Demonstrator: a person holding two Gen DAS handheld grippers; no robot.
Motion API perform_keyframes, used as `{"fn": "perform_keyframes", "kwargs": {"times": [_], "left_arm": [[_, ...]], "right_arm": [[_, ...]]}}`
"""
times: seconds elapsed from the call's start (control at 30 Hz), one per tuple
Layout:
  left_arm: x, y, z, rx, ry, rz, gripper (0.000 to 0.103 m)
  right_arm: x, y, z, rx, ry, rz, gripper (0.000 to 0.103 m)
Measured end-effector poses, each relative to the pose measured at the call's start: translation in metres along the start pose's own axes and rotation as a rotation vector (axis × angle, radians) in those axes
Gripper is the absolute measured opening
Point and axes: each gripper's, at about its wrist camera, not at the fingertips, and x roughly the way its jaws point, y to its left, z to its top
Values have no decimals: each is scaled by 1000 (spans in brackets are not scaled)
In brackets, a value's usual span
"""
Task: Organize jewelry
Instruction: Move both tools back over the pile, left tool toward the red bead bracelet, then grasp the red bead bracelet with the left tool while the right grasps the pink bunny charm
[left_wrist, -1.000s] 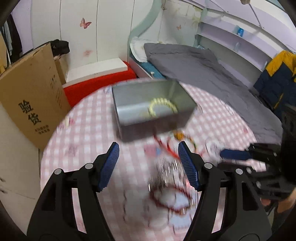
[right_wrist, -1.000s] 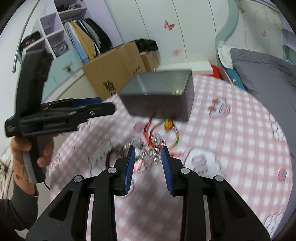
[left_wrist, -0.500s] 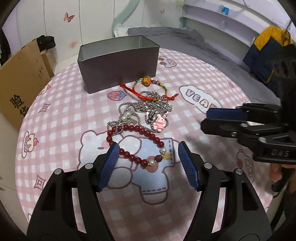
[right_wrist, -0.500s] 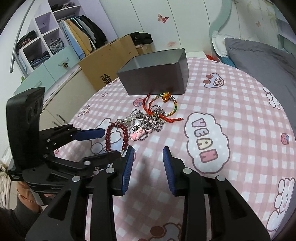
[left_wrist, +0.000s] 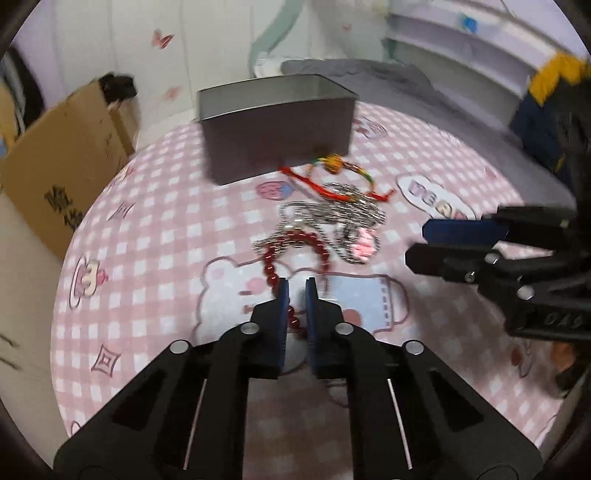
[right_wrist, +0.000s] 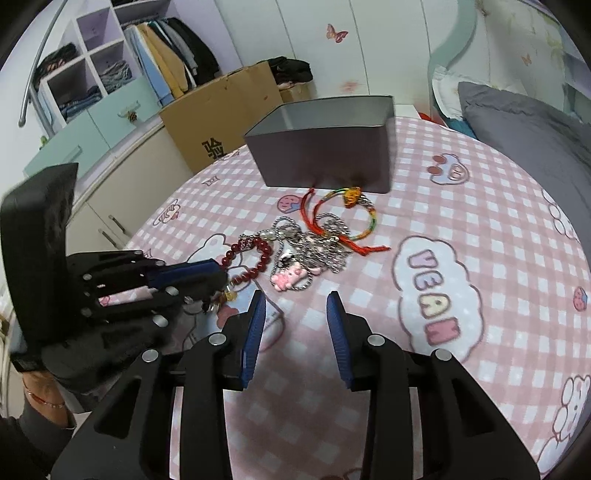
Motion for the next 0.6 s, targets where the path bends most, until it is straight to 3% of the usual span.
{"fn": "perform_keyframes", "kwargs": {"times": [0.2,0.3,0.47,0.53,0.6], "left_arm": [[-11,37,-4,-125,-22,-55,8],[-15,42,-4,-169,-50,-119,8],[-13,47,-3,-212,-50,-144,9],[-12,47,-3,-216,-41,-156,9],[-10,45,-3,-211,-31,-162,9]], "right_arm": [[20,14,9,-29,22,-45,32],[27,16,12,-26,23,-69,32],[35,19,13,-42,36,-112,32],[39,19,12,-57,40,-141,22],[41,21,11,-79,41,-156,21]]}}
